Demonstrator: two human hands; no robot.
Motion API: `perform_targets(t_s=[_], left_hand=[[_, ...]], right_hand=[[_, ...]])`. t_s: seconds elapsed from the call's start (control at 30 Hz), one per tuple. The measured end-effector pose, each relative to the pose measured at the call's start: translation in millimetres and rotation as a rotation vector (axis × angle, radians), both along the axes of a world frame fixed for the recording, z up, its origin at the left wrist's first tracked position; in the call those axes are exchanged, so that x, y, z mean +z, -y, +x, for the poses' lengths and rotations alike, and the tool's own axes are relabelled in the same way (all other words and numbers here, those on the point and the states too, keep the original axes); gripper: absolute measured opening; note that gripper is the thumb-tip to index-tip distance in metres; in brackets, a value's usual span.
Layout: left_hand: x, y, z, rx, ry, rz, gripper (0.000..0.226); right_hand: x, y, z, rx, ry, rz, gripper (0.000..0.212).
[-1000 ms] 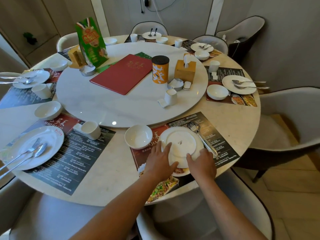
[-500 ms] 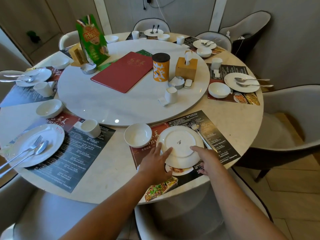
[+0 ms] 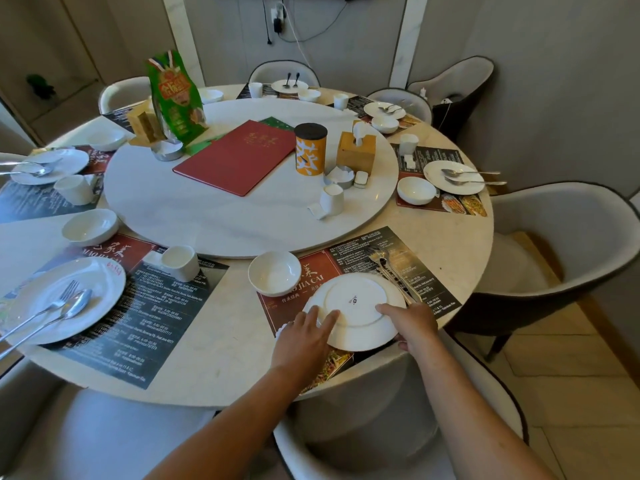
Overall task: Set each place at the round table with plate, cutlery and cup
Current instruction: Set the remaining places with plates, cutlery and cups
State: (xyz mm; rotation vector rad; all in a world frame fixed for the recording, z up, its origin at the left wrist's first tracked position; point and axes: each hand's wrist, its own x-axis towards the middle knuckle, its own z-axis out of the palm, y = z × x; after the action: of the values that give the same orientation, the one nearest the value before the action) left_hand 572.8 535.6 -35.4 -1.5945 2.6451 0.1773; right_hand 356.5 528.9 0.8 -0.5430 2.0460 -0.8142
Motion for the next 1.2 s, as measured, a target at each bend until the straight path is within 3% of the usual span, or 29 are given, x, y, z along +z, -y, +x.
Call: perform_targets(t_s=[0.1,0.2,0.27,0.43,0.53,0.73,0.83,1.07,1.2], left_hand=[[13.6,-5.5,5.3,-0.029,-0.024,-0.053,0.062],[24.4,-10.3,10.8,-0.008,-0.136,-0.155,0.054],[30.1,-11.5,13.5,0.021,-0.204,-0.229,0.049],[63.3,0.5,6.2,0.183,-0.341,-0.335,0.03],[71.6,11.7,-3.9,0.394,-0.426,-0.211,0.036],[45.6,22.3,-15.6,0.598,-0.581,-0.026,0.036],[33.2,24.4,-21.4,0.652,-0.627,0.028,0.029],[10.0,41.3,-28.3,0.831,-0.712,0.26,0.024],[5.0,46.4,-31.2,0.924,-0.746,0.336,0.032]], right_hand=[[7.5,-8.6,4.8,0.012,-0.06,-0.041,0.074],[17.8,-12.1,7.4,-0.025,-0.059,-0.136,0.045],[27.0,-13.7,9.8,-0.046,-0.078,-0.19,0.038],[44.2,-1.8,0.3,0.03,-0.167,-0.312,0.052],[41.1,9.7,-9.5,0.115,-0.123,-0.332,0.047],[16.6,21.7,-33.5,0.31,-0.096,-0.279,0.005],[5.5,26.1,-43.2,0.4,-0.137,-0.248,0.019],[-16.4,31.4,-53.2,0.486,-0.28,-0.094,0.022],[-25.8,28.6,-53.7,0.501,-0.277,-0.079,0.013]])
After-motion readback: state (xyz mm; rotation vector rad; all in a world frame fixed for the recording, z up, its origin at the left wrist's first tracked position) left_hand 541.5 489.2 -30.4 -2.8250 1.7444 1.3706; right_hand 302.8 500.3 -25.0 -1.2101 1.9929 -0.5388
